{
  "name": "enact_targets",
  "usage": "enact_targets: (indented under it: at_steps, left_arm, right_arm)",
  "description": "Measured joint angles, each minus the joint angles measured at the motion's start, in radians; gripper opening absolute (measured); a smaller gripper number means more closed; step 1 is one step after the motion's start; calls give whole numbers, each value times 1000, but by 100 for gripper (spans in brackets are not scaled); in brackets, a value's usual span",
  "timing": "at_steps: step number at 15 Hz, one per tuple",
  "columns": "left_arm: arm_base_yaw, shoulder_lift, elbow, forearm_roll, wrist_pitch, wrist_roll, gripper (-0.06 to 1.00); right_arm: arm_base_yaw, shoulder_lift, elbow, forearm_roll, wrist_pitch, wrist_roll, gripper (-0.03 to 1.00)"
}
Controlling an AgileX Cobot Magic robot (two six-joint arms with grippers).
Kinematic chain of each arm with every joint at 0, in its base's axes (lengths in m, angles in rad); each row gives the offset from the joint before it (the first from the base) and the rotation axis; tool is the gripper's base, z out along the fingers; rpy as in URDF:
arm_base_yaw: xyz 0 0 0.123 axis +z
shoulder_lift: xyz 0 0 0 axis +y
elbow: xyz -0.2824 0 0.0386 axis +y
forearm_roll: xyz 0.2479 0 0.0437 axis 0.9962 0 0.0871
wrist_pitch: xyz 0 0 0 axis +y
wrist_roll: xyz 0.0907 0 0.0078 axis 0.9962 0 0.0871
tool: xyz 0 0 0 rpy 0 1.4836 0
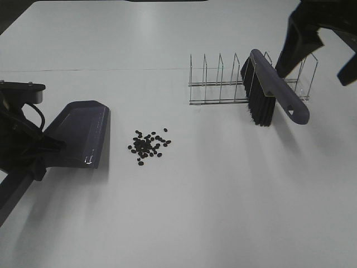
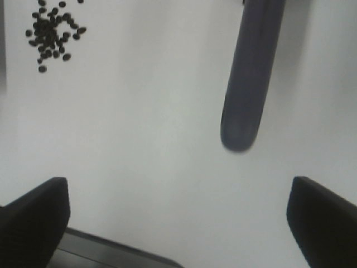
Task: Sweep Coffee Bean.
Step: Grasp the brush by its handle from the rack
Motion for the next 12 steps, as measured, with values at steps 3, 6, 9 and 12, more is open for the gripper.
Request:
enact_targets:
  at_steps: [3, 6, 9, 12]
  left_arm:
    - [0, 0, 0, 0, 0, 0, 33]
    - [0, 0, 0, 0, 0, 0, 33]
    - [0, 0, 0, 0, 0, -2, 33]
    - [0, 0, 0, 0, 5, -3, 33]
  right_arm:
    - [0, 282, -262, 0, 0, -9, 98]
    - [0, 487, -467, -37, 0, -14, 98]
    - [-1, 602, -575, -115, 1, -28, 98]
    - [-21, 681, -630, -130, 1, -33, 98]
